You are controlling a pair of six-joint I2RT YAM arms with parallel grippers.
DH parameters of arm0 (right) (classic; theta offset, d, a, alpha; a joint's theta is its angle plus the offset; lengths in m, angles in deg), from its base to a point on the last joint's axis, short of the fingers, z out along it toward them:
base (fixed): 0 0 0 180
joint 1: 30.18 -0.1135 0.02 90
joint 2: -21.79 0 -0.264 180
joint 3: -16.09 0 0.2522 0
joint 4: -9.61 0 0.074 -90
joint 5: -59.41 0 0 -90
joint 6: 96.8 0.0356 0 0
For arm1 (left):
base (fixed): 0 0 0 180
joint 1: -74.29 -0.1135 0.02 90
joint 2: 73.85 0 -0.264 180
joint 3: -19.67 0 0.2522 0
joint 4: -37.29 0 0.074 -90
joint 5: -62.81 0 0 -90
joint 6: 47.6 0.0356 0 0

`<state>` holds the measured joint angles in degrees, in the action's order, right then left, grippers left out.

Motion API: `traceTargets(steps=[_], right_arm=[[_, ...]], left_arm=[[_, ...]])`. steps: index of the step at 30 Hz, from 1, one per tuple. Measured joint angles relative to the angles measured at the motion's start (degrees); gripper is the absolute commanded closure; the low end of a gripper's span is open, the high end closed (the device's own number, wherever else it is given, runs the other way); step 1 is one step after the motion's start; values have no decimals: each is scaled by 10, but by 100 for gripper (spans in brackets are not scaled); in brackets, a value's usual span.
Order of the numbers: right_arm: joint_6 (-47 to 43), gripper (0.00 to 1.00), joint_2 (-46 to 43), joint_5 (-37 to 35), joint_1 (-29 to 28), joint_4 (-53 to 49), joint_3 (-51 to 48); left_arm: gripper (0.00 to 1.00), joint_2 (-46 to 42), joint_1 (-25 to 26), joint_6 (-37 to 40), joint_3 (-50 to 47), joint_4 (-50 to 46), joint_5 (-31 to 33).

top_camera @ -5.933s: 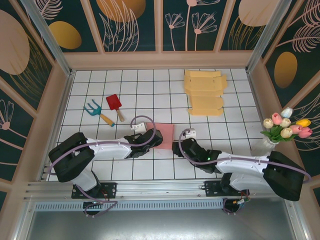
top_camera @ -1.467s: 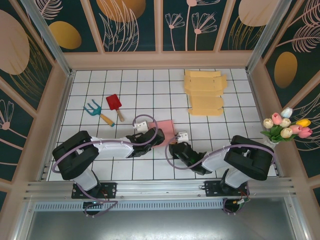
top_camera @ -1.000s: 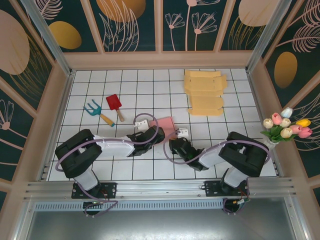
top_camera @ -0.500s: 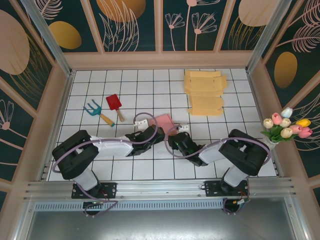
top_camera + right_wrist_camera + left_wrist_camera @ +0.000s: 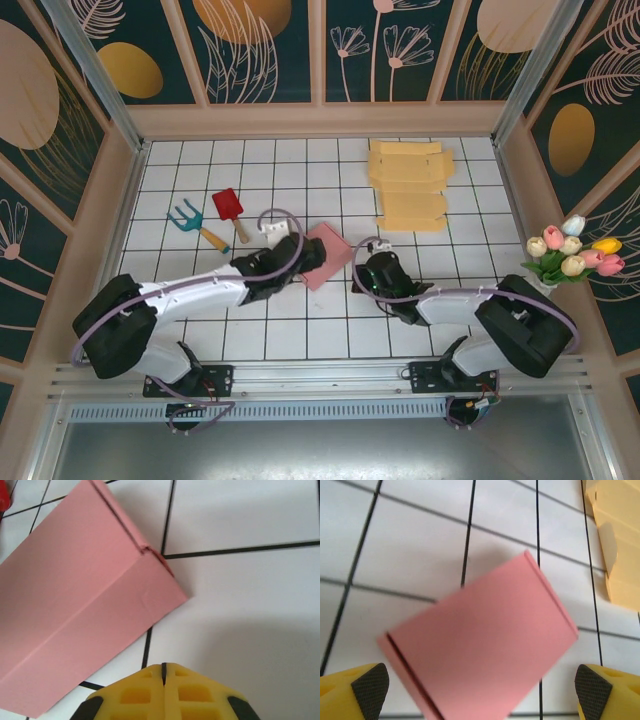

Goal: Fold the paper box

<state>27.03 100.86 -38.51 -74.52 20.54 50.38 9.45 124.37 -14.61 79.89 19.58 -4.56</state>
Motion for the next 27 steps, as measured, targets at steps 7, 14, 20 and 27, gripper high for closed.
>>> traceTargets(steps=[7,14,20,27], right_arm=[[-1,100,11,78,66,-29,22],[-1,100,76,139,108,-26,57],[-2,100,126,175,123,-8,84],[-3,100,167,196,124,7,119]], left_arm=[[2,87,-110,140,73,41,-55],[1,198,-125,220,130,74,-111],[6,221,-127,235,126,125,-187],[8,254,-125,231,105,190,-273]])
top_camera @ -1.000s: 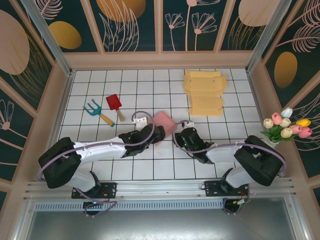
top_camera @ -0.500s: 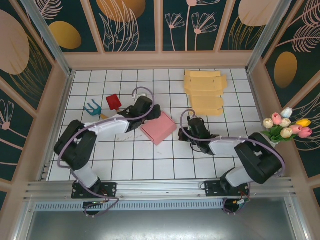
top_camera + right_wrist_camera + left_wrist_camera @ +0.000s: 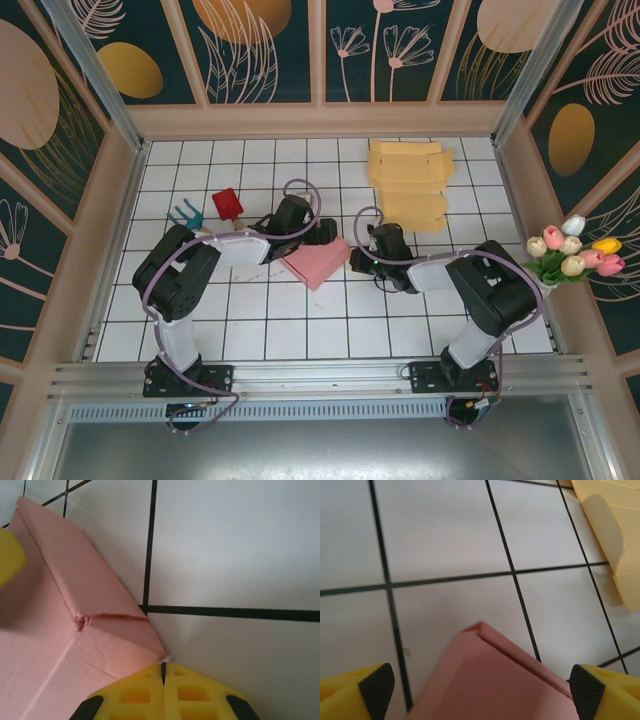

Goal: Fold the paper box

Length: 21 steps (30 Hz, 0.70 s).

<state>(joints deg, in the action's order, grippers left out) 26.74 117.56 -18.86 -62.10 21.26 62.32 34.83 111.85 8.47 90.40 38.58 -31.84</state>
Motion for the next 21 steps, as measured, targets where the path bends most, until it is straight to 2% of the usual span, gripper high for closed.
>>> traceTargets(steps=[6,13,21], right_arm=[[0,100,18,8,2,2,17],[1,100,23,28,12,10,18],[-5,100,-3,4,10,-10,8]], left_arm=[[9,13,20,-10,-5,26,-14],[9,13,36,-32,-6,30,15],[5,-8,56,-64,-3,-15,65]])
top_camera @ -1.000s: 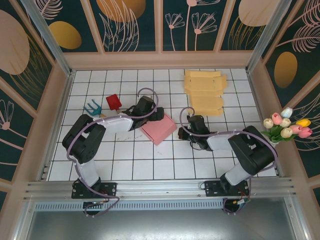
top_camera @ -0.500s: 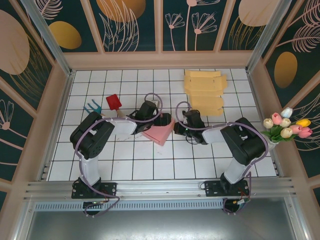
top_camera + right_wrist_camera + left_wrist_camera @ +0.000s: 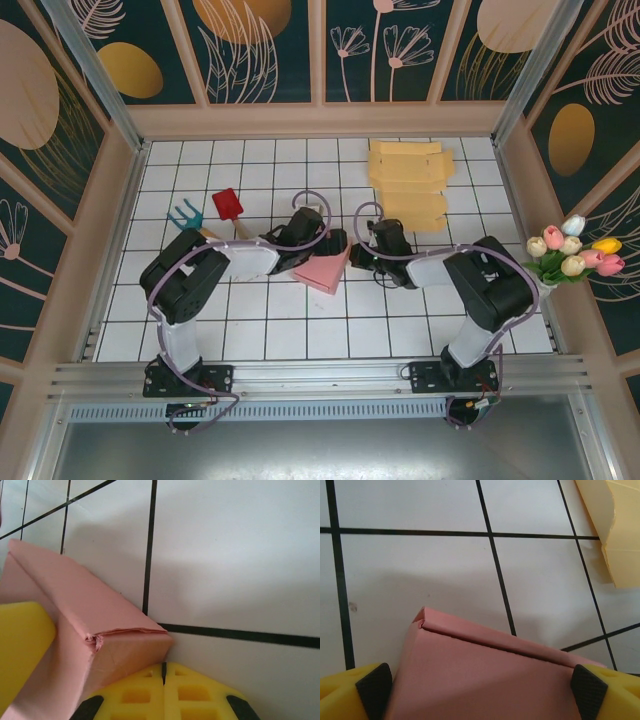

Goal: Fold the paper box

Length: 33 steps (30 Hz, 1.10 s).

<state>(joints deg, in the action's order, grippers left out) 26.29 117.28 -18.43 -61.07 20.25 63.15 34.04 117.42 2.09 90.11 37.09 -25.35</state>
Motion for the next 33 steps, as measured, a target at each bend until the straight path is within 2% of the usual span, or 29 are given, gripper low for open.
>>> traceTargets(steps=[3,8,13,17,24,33], right_arm=[[-8,100,-38,-9,-3,-29,-3],[-11,100,-107,-18,-4,-44,-38],[-9,100,-170,-22,-13,-55,-104],[5,100,-201,-19,-53,-51,-146],[39,100,-205,-37,-151,-36,-160],[56,100,-153,-61,-175,-6,-137]], left_arm=[[4,-18,-9,-14,-11,-5,-6],[4,-72,-56,-29,-75,-1,-13],[4,-142,-56,-45,-156,24,-31],[4,-176,-54,-55,-211,46,-49],[4,-207,-45,-73,-263,74,-70],[4,-189,6,-100,-256,103,-80]])
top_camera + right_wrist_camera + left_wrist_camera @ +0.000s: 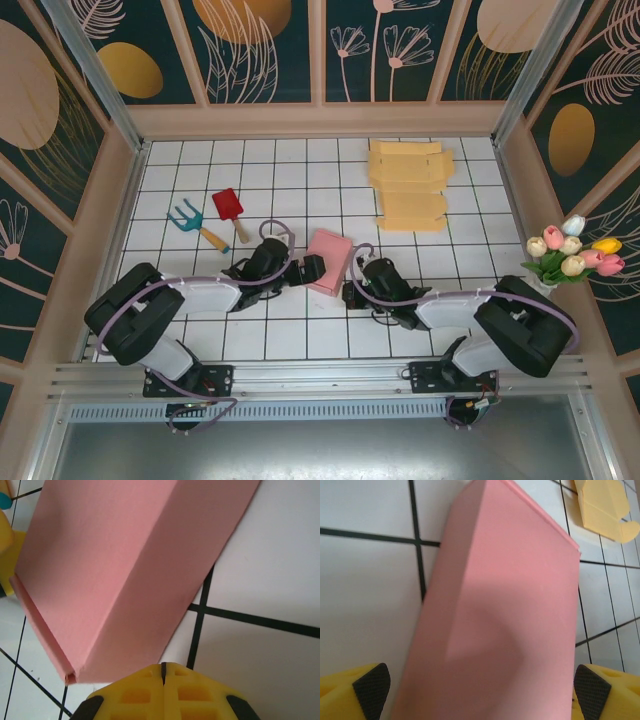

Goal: Fold the paper box

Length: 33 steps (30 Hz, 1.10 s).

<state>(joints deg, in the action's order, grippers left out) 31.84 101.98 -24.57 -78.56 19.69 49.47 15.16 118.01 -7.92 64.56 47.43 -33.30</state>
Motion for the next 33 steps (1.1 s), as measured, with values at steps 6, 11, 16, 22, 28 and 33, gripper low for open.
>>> traceTargets(steps=[6,11,16,22,28,33], right_arm=[[13,100,45,25,-5,62,6],[45,100,71,43,-16,109,5],[74,100,81,25,-35,150,-8],[80,89,38,-41,-42,161,-29],[40,60,-132,-142,-42,77,-43],[-37,25,-200,-188,-36,-8,-18]], left_arm=[[4,15,12,-23,5,15,10],[4,28,5,-49,5,46,30],[3,43,4,-56,26,37,54],[3,44,-18,-57,69,-29,65],[3,-61,-41,-57,57,-111,144],[5,-147,-17,-73,-9,-105,175]])
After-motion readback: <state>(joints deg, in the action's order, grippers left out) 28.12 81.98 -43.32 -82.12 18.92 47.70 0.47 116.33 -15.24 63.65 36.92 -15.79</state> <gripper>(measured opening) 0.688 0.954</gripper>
